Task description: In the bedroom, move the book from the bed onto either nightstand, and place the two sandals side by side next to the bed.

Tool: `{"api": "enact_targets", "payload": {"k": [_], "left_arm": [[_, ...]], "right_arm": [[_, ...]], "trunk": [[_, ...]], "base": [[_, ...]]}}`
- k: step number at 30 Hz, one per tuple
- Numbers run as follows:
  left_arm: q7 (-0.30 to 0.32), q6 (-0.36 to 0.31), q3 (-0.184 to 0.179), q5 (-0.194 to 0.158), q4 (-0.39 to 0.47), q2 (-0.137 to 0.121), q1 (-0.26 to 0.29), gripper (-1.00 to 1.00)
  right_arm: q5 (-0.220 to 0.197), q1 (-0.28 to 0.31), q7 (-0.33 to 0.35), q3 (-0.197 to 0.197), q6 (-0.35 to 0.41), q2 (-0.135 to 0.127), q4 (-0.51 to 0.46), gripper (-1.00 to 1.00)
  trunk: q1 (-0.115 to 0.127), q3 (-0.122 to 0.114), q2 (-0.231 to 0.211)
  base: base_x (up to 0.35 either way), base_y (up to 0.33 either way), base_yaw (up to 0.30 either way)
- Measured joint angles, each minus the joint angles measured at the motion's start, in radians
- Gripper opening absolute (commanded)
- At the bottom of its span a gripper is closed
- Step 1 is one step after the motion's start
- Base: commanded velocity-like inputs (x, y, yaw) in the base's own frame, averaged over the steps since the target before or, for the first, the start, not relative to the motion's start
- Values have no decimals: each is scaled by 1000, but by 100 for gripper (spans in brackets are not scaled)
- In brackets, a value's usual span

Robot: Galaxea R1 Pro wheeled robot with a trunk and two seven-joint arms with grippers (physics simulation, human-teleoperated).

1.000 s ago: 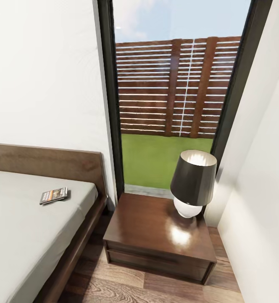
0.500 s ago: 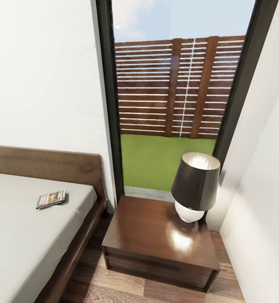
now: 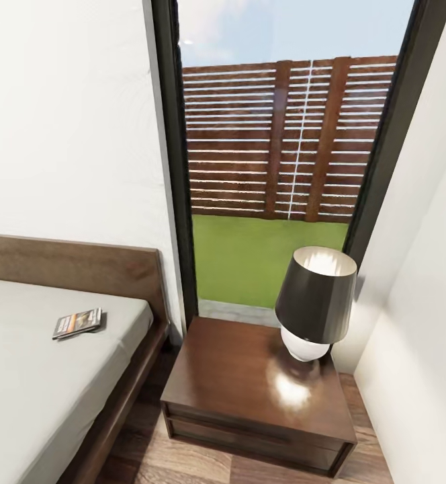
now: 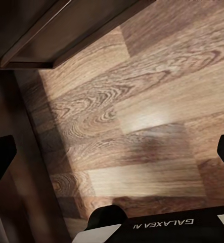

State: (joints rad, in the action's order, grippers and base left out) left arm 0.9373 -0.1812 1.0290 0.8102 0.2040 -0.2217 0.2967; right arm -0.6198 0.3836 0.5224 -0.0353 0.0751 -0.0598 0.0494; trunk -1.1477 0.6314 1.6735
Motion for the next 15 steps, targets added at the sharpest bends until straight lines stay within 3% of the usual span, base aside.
{"api": "enact_targets", "payload": {"k": [9,15], "left_arm": [[-2,-3,1,-2,8,4,12,100],[-3,-13,2,-3,12,8,75,100]], "right_arm": [[-2,0,0,5,3,0,0,100],[-1,0,0,7,7,7,-2,100]], "trunk": [[0,0,0],[0,0,0]], "base": [[5,0,0],[0,0,0]]}}
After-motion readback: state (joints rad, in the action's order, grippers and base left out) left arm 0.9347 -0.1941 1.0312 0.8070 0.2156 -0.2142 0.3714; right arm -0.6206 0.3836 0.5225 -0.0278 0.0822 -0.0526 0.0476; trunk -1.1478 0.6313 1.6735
